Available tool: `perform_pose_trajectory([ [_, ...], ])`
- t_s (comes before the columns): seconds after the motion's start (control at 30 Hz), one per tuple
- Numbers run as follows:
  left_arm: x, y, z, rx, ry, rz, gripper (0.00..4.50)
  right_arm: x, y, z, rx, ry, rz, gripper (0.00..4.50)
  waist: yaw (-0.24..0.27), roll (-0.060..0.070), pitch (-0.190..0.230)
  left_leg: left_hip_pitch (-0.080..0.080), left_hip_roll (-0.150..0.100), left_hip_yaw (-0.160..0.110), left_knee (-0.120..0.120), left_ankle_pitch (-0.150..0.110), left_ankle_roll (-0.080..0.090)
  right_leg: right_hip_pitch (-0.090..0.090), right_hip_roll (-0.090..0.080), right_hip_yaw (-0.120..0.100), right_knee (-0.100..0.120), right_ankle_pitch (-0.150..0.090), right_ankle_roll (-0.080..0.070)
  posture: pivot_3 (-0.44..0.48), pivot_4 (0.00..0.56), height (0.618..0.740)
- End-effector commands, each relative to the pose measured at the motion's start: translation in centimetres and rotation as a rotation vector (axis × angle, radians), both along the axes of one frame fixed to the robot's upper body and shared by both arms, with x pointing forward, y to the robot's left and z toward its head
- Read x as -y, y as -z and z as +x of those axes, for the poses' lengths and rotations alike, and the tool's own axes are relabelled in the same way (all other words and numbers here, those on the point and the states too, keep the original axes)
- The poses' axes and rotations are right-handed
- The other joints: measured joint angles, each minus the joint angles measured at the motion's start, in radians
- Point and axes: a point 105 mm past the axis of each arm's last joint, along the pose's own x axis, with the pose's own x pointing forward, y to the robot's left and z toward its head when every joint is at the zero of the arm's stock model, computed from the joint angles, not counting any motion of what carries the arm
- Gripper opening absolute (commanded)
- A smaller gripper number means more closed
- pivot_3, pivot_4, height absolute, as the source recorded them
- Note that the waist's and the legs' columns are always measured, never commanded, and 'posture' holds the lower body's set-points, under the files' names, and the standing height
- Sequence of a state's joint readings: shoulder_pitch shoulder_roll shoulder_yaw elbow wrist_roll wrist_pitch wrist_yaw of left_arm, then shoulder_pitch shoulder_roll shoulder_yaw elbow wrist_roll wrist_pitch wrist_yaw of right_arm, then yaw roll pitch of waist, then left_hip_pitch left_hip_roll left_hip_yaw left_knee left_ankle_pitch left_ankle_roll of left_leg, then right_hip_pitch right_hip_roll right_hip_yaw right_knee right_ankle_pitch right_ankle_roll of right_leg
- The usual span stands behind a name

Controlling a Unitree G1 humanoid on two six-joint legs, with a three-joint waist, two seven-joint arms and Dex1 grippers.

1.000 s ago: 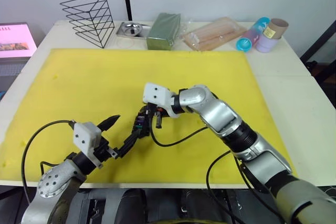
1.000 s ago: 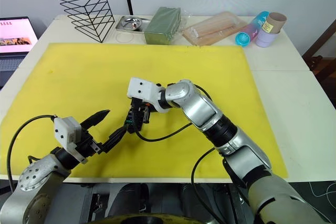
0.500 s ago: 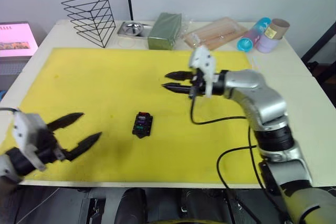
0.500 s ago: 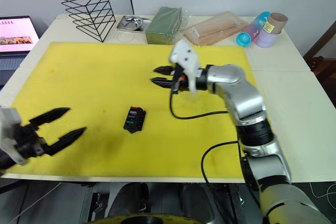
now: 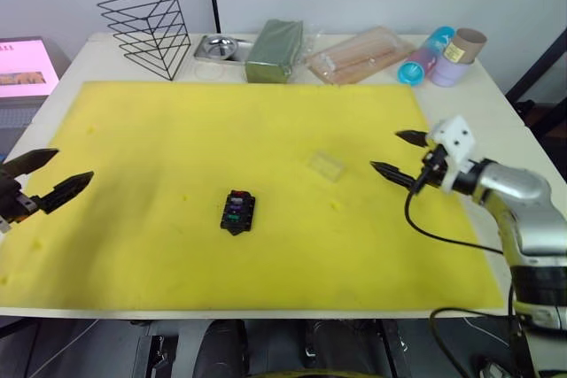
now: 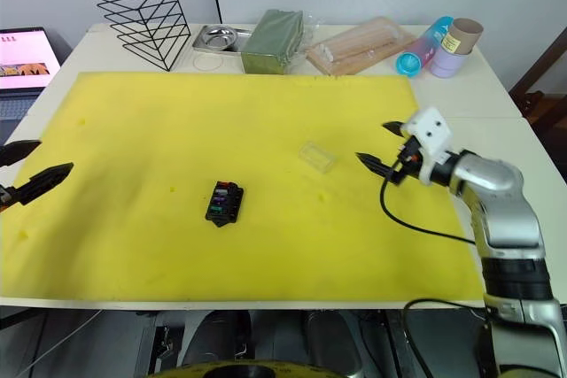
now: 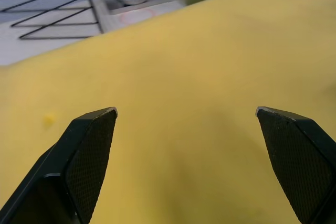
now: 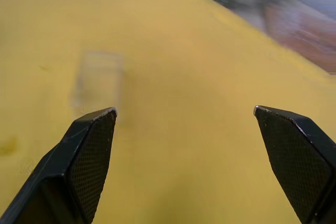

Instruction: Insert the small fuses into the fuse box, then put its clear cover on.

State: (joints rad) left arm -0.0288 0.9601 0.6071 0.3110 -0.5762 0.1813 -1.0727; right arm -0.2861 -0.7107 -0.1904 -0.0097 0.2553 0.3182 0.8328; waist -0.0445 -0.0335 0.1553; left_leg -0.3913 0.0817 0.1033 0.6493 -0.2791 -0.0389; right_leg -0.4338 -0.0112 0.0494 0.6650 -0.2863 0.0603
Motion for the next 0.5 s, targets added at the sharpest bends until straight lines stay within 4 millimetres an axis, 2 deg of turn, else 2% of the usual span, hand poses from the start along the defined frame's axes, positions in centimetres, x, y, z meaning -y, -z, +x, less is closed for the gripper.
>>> perform_pose_trajectory([
  [0.03, -1.2, 0.0, 0.2, 0.015, -0.057, 0.012, 4.5, 1.7, -1.0, 0.0, 0.074, 0.079, 0.003, 4.47, -0.001, 0.0, 0.0, 0.0, 0.0, 0.0, 0.0, 0.0, 0.0, 0.0, 0.0, 0.0, 0.0, 0.0, 0.0, 0.0, 0.15, 0.74],
  [0.13, -1.6, 0.4, 0.2, 0.019, -0.083, 0.005, 4.5, 1.8, -0.7, 0.0, 0.075, 0.094, -0.006, 4.47, -0.002, 0.0, 0.0, 0.0, 0.0, 0.001, 0.001, 0.0, 0.0, 0.0, 0.0, 0.0, 0.0, 0.0, 0.0, 0.0, 0.15, 0.74],
  [0.27, -1.4, -0.1, 0.4, 0.049, -0.09, -0.012, 4.5, 1.8, -1.0, 0.4, 0.09, 0.113, -0.024, 4.47, 0.001, 0.0, 0.0, 0.0, 0.0, 0.001, 0.001, 0.0, 0.0, 0.0, 0.0, 0.0, 0.001, 0.0, 0.0, 0.0, 0.15, 0.74],
  [0.37, -1.1, -2.3, 0.9, 0.132, -0.105, -0.109, 4.5, 1.9, -1.3, 0.7, 0.089, 0.122, -0.008, 4.47, 0.005, 0.0, 0.0, 0.0, 0.0, 0.0, 0.001, 0.0, 0.0, 0.0, 0.0, 0.0, 0.001, 0.0, 0.0, 0.0, 0.15, 0.74],
  [0.4, -0.5, -3.7, 1.1, 0.172, -0.083, -0.159, 4.5, 1.9, -1.5, 0.8, 0.089, 0.119, -0.005, 4.47, 0.006, 0.0, 0.0, 0.0, 0.0, 0.0, 0.001, 0.0, 0.0, 0.0, 0.0, 0.0, 0.001, 0.0, 0.0, 0.0, 0.15, 0.74],
  [0.43, 0.9, -5.5, 1.2, 0.207, -0.019, -0.185, 4.5, 1.7, -1.9, 0.8, 0.089, 0.104, 0.001, 4.47, 0.007, -0.001, 0.0, 0.0, 0.0, 0.0, 0.002, 0.0, 0.0, 0.001, 0.0, 0.0, 0.001, 0.0, 0.0, 0.0, 0.15, 0.74],
  [0.47, 3.3, -7.5, 1.2, 0.234, 0.088, -0.186, 4.5, 1.1, -2.4, 0.9, 0.087, 0.075, 0.007, 4.47, 0.008, -0.002, 0.0, 0.0, 0.0, 0.0, 0.002, 0.0, 0.0, 0.001, 0.0, 0.0, 0.001, 0.0, 0.001, 0.0, 0.15, 0.74],
  [0.5, 5.3, -8.6, 1.0, 0.233, 0.174, -0.174, 4.5, 0.6, -2.7, 0.9, 0.082, 0.047, 0.0, 4.47, 0.009, -0.003, 0.0, 0.0, 0.0, -0.001, 0.003, 0.0, 0.0, 0.001, 0.0, 0.0, 0.001, 0.0, 0.001, 0.0, 0.15, 0.74],
])
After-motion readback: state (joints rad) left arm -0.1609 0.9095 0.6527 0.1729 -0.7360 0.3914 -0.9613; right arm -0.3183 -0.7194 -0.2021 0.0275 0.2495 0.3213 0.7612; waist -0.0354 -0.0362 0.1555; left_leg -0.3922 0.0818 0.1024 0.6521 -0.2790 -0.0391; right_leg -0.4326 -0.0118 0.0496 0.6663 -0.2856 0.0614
